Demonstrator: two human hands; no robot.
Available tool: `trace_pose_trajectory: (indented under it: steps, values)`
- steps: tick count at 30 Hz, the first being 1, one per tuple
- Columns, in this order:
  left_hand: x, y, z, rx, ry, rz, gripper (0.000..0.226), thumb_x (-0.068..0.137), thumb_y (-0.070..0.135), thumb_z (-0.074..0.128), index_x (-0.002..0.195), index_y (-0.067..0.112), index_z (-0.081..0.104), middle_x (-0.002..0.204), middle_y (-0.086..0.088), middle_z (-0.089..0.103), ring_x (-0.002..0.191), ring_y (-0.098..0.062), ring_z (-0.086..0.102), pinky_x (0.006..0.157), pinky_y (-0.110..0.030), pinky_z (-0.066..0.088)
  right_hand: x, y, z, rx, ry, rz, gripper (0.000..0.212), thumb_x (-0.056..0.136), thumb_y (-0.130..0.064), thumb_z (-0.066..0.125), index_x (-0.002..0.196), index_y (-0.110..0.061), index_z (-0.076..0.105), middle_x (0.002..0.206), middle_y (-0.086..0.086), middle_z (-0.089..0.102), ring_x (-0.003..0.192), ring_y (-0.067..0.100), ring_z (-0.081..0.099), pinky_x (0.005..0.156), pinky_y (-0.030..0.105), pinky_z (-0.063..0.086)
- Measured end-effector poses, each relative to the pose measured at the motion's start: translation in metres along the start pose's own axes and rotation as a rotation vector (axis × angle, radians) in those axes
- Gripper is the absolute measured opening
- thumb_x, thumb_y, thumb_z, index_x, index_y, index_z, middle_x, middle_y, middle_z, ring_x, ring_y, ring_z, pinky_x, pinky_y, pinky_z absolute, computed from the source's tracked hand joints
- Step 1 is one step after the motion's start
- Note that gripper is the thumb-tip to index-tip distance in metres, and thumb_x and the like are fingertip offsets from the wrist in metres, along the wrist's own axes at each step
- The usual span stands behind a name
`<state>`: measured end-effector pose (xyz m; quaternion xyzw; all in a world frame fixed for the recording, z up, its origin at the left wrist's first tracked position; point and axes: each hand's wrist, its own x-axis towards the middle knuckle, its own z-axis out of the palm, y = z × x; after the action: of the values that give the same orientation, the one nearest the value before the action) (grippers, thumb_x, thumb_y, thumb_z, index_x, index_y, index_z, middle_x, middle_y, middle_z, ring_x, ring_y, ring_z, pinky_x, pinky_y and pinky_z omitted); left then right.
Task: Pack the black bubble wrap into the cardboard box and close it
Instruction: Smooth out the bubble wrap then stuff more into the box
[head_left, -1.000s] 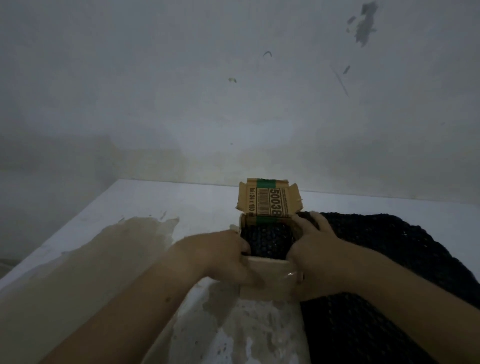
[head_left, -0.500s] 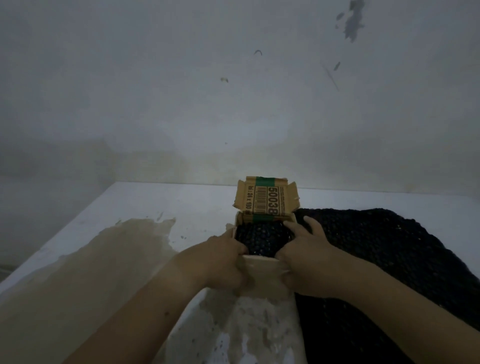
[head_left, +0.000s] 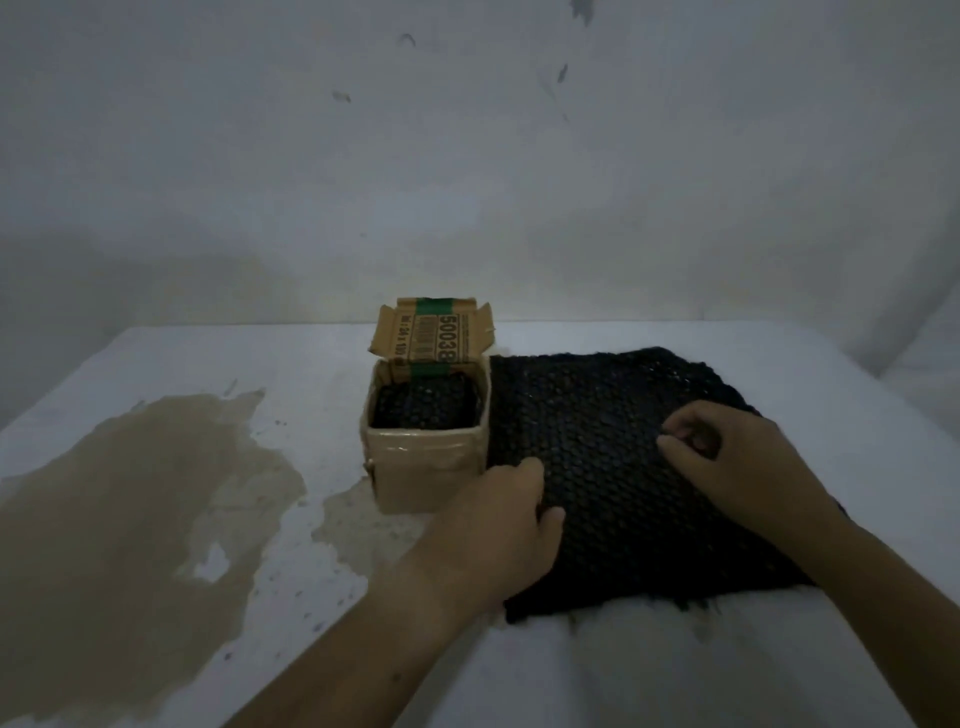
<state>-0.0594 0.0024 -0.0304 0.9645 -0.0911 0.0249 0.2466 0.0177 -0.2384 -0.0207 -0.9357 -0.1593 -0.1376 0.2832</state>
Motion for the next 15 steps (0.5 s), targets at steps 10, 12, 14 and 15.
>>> trace_pose_trajectory:
  steps: [10,12,14,15]
  values:
    - [0.038,0.015,0.047,0.201,-0.017,-0.259,0.034,0.100,0.043,0.042,0.112,0.012,0.049,0.111,-0.011,0.060,0.098,-0.027,0.062,0.067,-0.027,0.040,-0.017,0.094,-0.003,-0.168,-0.026,0.424,0.030,0.082,-0.048,0.067,0.089,-0.022,0.056,0.082,-0.003,0.061,0.077,0.021,0.057,0.067,0.033,0.045]
    - [0.038,0.013,0.053,0.199,-0.039,-0.249,0.025,0.100,0.038,0.043,0.102,0.014,0.048,0.106,-0.010,0.060,0.091,-0.025,0.060,0.066,-0.027,0.038,-0.017,0.099,0.001,-0.189,-0.055,0.416,0.024,0.081,-0.045,0.068,0.084,-0.024,0.057,0.081,-0.005,0.061,0.078,0.020,0.058,0.068,0.034,0.048]
    - [0.037,0.011,0.056,0.184,-0.026,-0.238,0.023,0.101,0.029,0.043,0.081,0.018,0.039,0.091,-0.005,0.057,0.077,-0.019,0.053,0.061,-0.028,0.034,-0.017,0.100,0.003,-0.213,-0.063,0.387,0.017,0.082,-0.040,0.067,0.078,-0.027,0.056,0.079,-0.008,0.060,0.077,0.019,0.058,0.067,0.033,0.049]
    - [0.037,0.011,0.056,0.191,-0.017,-0.228,0.028,0.100,0.024,0.043,0.074,0.020,0.033,0.086,-0.003,0.054,0.073,-0.017,0.049,0.059,-0.028,0.033,-0.017,0.100,0.003,-0.214,-0.053,0.364,0.014,0.083,-0.036,0.065,0.075,-0.028,0.056,0.077,-0.009,0.059,0.076,0.019,0.058,0.066,0.033,0.049]
